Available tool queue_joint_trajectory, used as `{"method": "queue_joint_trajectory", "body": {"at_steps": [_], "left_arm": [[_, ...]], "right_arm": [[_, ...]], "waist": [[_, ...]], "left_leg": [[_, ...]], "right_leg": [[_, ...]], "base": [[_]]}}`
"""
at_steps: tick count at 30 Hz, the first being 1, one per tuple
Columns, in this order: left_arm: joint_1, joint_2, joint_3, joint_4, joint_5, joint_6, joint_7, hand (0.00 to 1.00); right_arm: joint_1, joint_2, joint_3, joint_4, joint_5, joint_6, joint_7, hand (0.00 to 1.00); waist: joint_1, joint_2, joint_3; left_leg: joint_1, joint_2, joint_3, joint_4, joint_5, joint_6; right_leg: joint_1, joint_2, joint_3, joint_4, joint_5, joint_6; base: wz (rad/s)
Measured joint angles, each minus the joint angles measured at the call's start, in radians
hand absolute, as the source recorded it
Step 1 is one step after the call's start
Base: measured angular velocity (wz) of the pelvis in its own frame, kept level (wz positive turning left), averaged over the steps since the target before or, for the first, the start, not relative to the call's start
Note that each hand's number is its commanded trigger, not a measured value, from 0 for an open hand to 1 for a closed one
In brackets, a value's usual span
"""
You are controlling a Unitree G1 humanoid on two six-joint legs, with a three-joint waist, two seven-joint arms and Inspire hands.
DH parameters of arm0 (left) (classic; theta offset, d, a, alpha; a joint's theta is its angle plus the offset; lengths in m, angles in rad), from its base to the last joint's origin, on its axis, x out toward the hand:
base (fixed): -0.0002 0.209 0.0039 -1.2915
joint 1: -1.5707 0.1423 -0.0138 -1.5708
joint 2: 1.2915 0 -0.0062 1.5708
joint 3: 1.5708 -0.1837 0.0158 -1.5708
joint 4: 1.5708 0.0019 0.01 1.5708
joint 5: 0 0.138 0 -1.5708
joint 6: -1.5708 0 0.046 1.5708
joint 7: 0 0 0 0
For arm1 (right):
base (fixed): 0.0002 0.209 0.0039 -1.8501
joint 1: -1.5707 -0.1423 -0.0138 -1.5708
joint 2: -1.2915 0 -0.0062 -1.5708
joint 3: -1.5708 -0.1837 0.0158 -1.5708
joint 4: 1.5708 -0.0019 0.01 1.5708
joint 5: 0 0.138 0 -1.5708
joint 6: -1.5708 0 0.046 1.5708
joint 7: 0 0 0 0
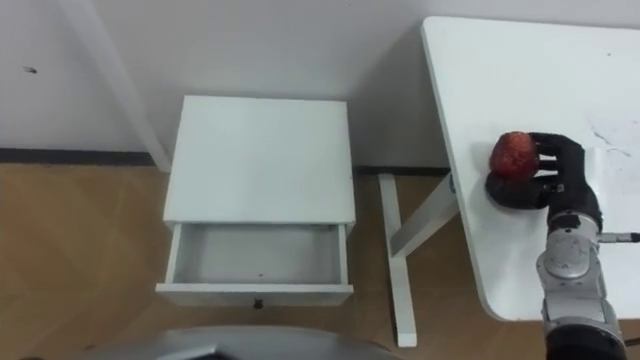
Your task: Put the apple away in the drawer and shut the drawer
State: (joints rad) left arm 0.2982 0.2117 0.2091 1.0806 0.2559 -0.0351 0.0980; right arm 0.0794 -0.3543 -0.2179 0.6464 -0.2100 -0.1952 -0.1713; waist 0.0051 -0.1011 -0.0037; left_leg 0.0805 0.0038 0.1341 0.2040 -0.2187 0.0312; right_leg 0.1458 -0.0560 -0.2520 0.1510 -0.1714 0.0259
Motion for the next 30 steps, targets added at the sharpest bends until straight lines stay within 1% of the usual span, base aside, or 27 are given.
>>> {"method": "queue_joint_trajectory", "body": {"at_steps": [3, 5, 6, 9, 11, 13, 15, 16, 17, 18, 20, 21, 22, 24, 26, 27, 28, 30], "left_arm": [[-0.007, -0.001, -0.007, 0.0, 0.0, 0.0, 0.002, 0.0], [-0.012, -0.001, -0.02, 0.001, 0.001, 0.0, 0.005, 0.0], [-0.015, -0.001, -0.022, 0.001, 0.0, 0.0, 0.005, 0.0], [-0.025, -0.001, -0.048, 0.004, -0.001, 0.0, 0.001, 0.0], [-0.039, -0.006, -0.071, 0.003, 0.001, 0.0, -0.014, 0.0], [-0.038, -0.005, -0.091, 0.001, 0.002, 0.0, -0.018, 0.0], [-0.041, -0.005, -0.102, 0.005, 0.005, -0.001, -0.018, 0.0], [-0.042, -0.005, -0.113, 0.009, 0.015, -0.001, -0.018, 0.0], [-0.048, -0.005, -0.119, 0.01, 0.021, -0.001, -0.02, 0.0], [-0.05, -0.005, -0.122, 0.011, 0.022, -0.001, -0.022, 0.0], [-0.059, -0.003, -0.142, 0.01, 0.026, 0.001, -0.025, 0.0], [-0.06, -0.002, -0.147, 0.01, 0.026, 0.001, -0.025, 0.0], [-0.062, -0.002, -0.157, 0.01, 0.031, 0.001, -0.027, 0.0], [-0.067, -0.002, -0.17, 0.01, 0.031, 0.001, -0.028, 0.0], [-0.07, -0.003, -0.175, 0.018, 0.031, 0.001, -0.031, 0.0], [-0.074, -0.003, -0.175, 0.021, 0.032, 0.002, -0.031, 0.0], [-0.077, -0.003, -0.175, 0.022, 0.032, 0.003, -0.031, 0.0], [-0.077, -0.003, -0.175, 0.021, 0.032, 0.004, -0.032, 0.0]], "right_arm": [[0.001, 0.016, 0.001, -0.015, -0.001, 0.0, 0.0, 1.0], [0.005, 0.033, 0.012, -0.055, -0.042, 0.001, 0.001, 1.0], [0.007, 0.036, 0.021, -0.067, -0.046, 0.002, 0.002, 1.0], [0.009, 0.037, 0.089, -0.137, -0.065, 0.003, 0.025, 1.0], [0.01, 0.037, 0.141, -0.202, -0.096, 0.011, 0.058, 1.0], [0.01, 0.037, 0.166, -0.249, -0.133, 0.022, 0.085, 1.0], [0.011, 0.036, 0.22, -0.281, -0.149, 0.042, 0.129, 1.0], [0.011, 0.036, 0.267, -0.308, -0.15, 0.054, 0.156, 1.0], [0.011, 0.036, 0.307, -0.329, -0.15, 0.055, 0.182, 1.0], [0.012, 0.036, 0.323, -0.341, -0.15, 0.057, 0.194, 1.0], [0.013, 0.039, 0.377, -0.39, -0.155, 0.068, 0.231, 1.0], [0.013, 0.04, 0.388, -0.403, -0.161, 0.068, 0.239, 1.0], [0.013, 0.042, 0.41, -0.43, -0.172, 0.069, 0.256, 1.0], [0.009, 0.049, 0.442, -0.452, -0.173, 0.068, 0.286, 1.0], [0.009, 0.055, 0.479, -0.467, -0.192, 0.068, 0.309, 1.0], [0.009, 0.055, 0.486, -0.468, -0.194, 0.068, 0.318, 1.0], [0.009, 0.055, 0.501, -0.471, -0.197, 0.073, 0.33, 1.0], [0.009, 0.055, 0.513, -0.484, -0.201, 0.085, 0.352, 1.0]], "waist": [[0.0, 0.002, -0.0003], [0.0, 0.009, -0.0011], [0.001, 0.01, -0.0012], [0.006, 0.025, -0.0011], [0.016, 0.042, -0.0001], [0.024, 0.048, 0.0], [0.035, 0.048, 0.0014], [0.041, 0.048, 0.0032], [0.049, 0.048, 0.0049], [0.054, 0.047, 0.0056], [0.076, 0.044, 0.0062], [0.08, 0.043, 0.0065], [0.085, 0.04, 0.0086], [0.09, 0.035, 0.0087], [0.108, 0.027, 0.0092], [0.11, 0.026, 0.0096], [0.112, 0.024, 0.0098], [0.113, 0.02, 0.0103]], "left_leg": [[0.0, 0.003, 0.001, 0.0, 0.0, 0.0], [-0.001, 0.003, 0.005, -0.002, 0.0, 0.0], [-0.001, 0.003, 0.006, -0.002, 0.0, 0.0], [-0.002, 0.005, 0.008, -0.004, 0.0, 0.0], [-0.009, 0.005, 0.008, -0.001, 0.0, 0.0], [-0.019, 0.004, 0.007, 0.0, 0.001, -0.001], [-0.02, 0.001, 0.008, -0.001, 0.002, -0.001], [-0.02, 0.001, 0.01, -0.001, 0.002, -0.003], [-0.021, 0.0, 0.009, -0.001, 0.003, -0.003], [-0.023, 0.001, 0.009, -0.001, 0.003, -0.003], [-0.031, 0.0, 0.004, -0.001, 0.003, -0.003], [-0.035, 0.0, 0.0, -0.001, 0.003, -0.003], [-0.038, 0.0, -0.006, -0.001, 0.004, -0.002], [-0.039, 0.0, -0.007, -0.002, 0.004, -0.002], [-0.041, 0.0, -0.014, -0.005, 0.004, -0.001], [-0.042, -0.001, -0.017, -0.005, 0.004, -0.001], [-0.044, -0.003, -0.028, -0.005, 0.005, 0.0], [-0.044, -0.004, -0.03, -0.005, 0.005, 0.001]], "right_leg": [[-0.001, -0.001, 0.003, 0.0, 0.0, 0.0], [-0.004, -0.001, 0.006, 0.0, 0.0, 0.0], [-0.005, -0.001, 0.006, 0.0, 0.0, 0.0], [-0.006, 0.0, 0.007, 0.002, 0.0, 0.0], [-0.011, -0.001, 0.005, 0.003, 0.0, 0.0], [-0.021, 0.0, 0.004, 0.004, 0.001, -0.001], [-0.023, 0.002, 0.005, 0.005, 0.001, -0.001], [-0.025, 0.003, 0.005, 0.005, 0.001, -0.001], [-0.027, 0.003, 0.005, 0.003, 0.001, -0.001], [-0.028, 0.003, 0.004, 0.003, 0.001, -0.001], [-0.034, 0.002, 0.001, 0.002, 0.001, -0.001], [-0.034, 0.001, 0.0, 0.001, 0.001, -0.001], [-0.034, 0.0, -0.003, 0.0, 0.001, -0.001], [-0.034, -0.001, -0.007, 0.0, 0.001, -0.001], [-0.034, -0.004, -0.02, -0.001, 0.001, -0.001], [-0.034, -0.005, -0.025, -0.001, 0.001, -0.001], [-0.034, -0.006, -0.027, -0.001, 0.001, -0.001], [-0.034, -0.007, -0.027, -0.001, 0.001, -0.001]], "base": [[-0.02], [-0.07], [-0.06], [-0.03], [0.0], [0.0], [0.0], [0.0], [0.0], [0.03], [0.07], [0.14], [0.18], [0.15], [0.08], [0.14], [0.19], [0.12]]}}
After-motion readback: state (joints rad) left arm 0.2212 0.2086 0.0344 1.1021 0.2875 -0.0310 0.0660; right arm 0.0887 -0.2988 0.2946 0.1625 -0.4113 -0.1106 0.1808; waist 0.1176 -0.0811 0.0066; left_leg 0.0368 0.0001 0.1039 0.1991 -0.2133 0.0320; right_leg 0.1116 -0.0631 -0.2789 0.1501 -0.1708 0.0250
